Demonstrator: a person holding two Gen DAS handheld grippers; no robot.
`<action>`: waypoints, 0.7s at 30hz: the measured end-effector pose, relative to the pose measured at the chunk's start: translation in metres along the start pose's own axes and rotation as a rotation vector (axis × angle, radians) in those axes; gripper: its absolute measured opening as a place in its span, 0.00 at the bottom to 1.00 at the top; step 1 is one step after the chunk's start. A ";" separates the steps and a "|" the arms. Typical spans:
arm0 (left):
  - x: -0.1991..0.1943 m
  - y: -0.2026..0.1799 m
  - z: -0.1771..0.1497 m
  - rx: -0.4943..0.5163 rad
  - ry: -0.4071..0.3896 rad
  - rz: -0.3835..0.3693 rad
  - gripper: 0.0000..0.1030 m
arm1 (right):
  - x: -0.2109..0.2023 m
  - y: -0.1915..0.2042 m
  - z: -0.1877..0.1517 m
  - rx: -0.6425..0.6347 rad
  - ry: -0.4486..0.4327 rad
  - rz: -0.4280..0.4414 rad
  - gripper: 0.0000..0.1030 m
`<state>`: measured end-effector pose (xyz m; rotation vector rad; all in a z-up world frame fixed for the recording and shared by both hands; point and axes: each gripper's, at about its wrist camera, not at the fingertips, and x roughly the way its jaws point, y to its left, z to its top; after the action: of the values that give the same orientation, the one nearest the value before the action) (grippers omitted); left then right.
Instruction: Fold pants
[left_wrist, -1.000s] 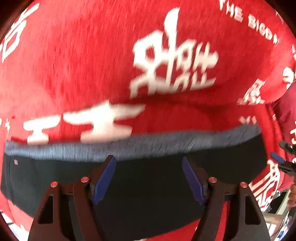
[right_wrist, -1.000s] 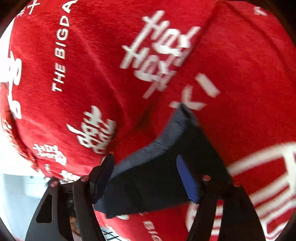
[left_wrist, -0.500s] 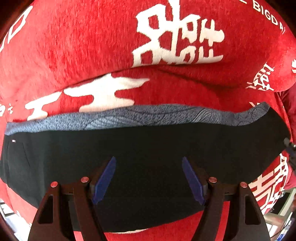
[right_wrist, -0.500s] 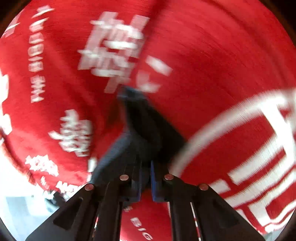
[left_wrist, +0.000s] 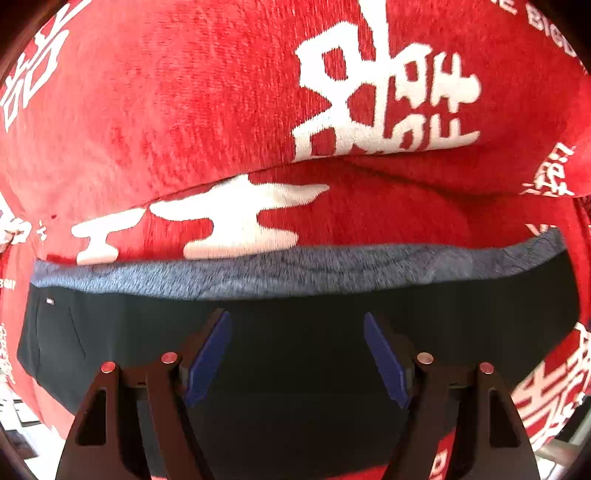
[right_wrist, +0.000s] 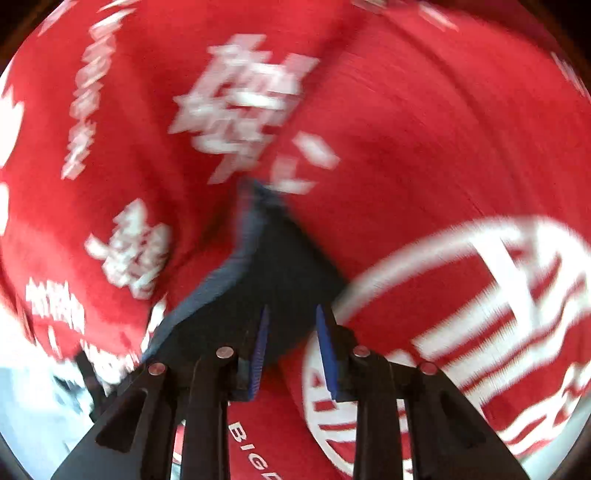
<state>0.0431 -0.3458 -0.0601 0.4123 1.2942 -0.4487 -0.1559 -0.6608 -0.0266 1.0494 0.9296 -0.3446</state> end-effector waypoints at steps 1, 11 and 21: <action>0.008 -0.003 0.004 -0.007 0.013 0.007 0.73 | 0.013 0.013 0.007 -0.051 0.030 -0.003 0.30; 0.051 -0.019 0.031 -0.028 -0.040 0.095 0.78 | 0.106 0.022 0.068 -0.183 0.045 -0.214 0.07; 0.007 0.017 0.031 -0.045 -0.048 0.151 0.78 | 0.031 -0.010 0.036 0.017 0.024 0.005 0.49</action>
<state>0.0787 -0.3486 -0.0589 0.4553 1.2148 -0.2995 -0.1266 -0.6910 -0.0508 1.0731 0.9465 -0.3369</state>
